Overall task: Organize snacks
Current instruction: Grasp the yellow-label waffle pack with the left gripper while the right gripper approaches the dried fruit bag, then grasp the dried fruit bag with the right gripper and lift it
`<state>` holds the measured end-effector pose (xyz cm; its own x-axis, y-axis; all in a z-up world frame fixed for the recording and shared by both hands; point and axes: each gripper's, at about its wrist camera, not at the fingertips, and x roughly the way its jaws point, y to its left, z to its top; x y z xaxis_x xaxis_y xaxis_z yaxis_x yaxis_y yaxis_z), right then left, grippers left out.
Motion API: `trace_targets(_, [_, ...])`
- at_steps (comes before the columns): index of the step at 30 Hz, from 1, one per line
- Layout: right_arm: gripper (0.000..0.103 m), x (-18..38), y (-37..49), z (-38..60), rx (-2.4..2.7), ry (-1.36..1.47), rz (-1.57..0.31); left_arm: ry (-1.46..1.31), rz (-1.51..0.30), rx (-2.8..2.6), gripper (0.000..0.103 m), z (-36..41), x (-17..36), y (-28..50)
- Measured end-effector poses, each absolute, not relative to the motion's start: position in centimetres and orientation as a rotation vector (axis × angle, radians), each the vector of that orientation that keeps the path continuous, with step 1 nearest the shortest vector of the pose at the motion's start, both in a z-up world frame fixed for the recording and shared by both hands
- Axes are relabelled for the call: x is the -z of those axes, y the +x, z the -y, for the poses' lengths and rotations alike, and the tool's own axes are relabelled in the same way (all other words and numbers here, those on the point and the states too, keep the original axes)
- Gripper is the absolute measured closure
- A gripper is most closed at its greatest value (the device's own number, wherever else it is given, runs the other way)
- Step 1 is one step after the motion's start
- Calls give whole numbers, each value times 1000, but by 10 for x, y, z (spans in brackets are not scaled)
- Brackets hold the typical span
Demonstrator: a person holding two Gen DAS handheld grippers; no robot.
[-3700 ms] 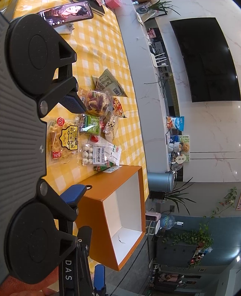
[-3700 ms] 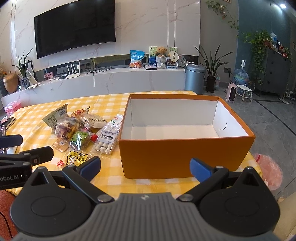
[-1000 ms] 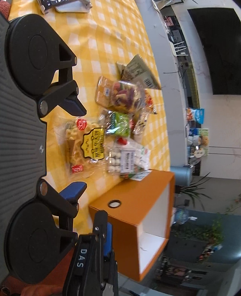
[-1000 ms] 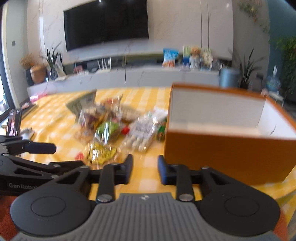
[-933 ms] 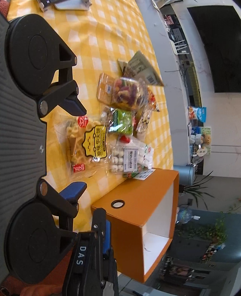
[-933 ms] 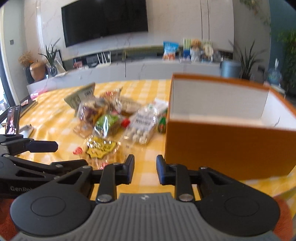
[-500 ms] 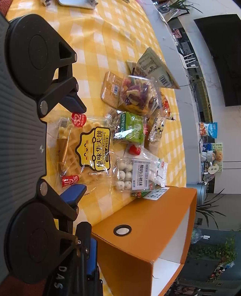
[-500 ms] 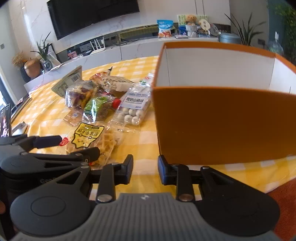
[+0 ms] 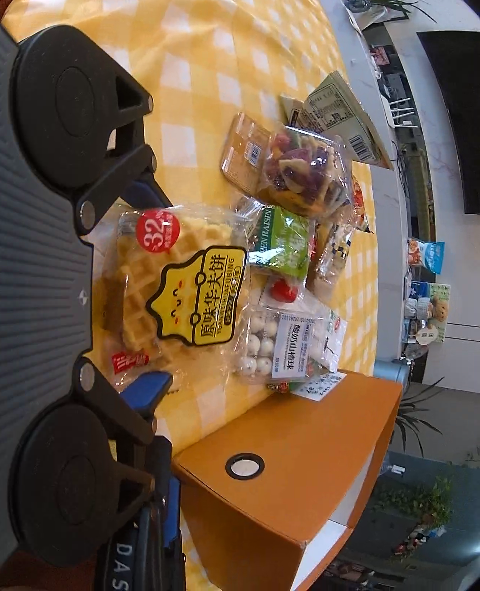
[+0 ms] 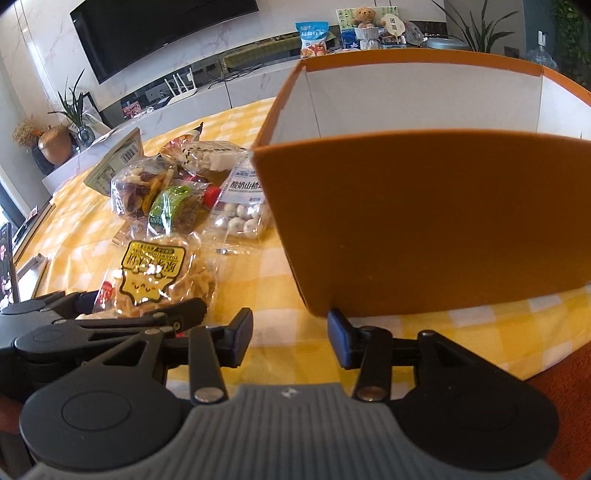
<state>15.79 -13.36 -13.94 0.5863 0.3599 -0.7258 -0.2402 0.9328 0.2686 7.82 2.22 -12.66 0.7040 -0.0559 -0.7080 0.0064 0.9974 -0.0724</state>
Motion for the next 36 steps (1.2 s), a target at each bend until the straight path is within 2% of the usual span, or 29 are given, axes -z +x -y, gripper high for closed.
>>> trace_targets(3, [58,138,158,129,-359,127,-875,-73,-769,38,15,-23,123,75])
trace_targets(5, [58,135,157,125,-361,113,-871,-78,-754,41,29,-25,118,74])
trace_targets(8, [58,132,154,117,-369,95,-864,-80,-751,33,38,-30,112,72])
trace_targets(19, [57,116,154,64,-488,20,-817,-171,-688,-108,39,-89,90,56])
trace_targets(20, [50,114,157,58,-494,11,-803,-181,-689,-114,39,-95,90,57])
trace_targets(21, [37,112,163,52,-499,1,-784,-188,-686,-122,39,-100,89,57])
trace_targets(23, [26,105,175,40,-504,-24,-734,-189,-686,-149,39,-108,88,59])
trace_targets(31, [20,85,231,-1,-524,11,-662,-204,-693,-220,39,-133,89,72])
trace_targets(36, [19,96,254,-43,-568,-14,-700,-206,-702,-218,39,-140,94,75])
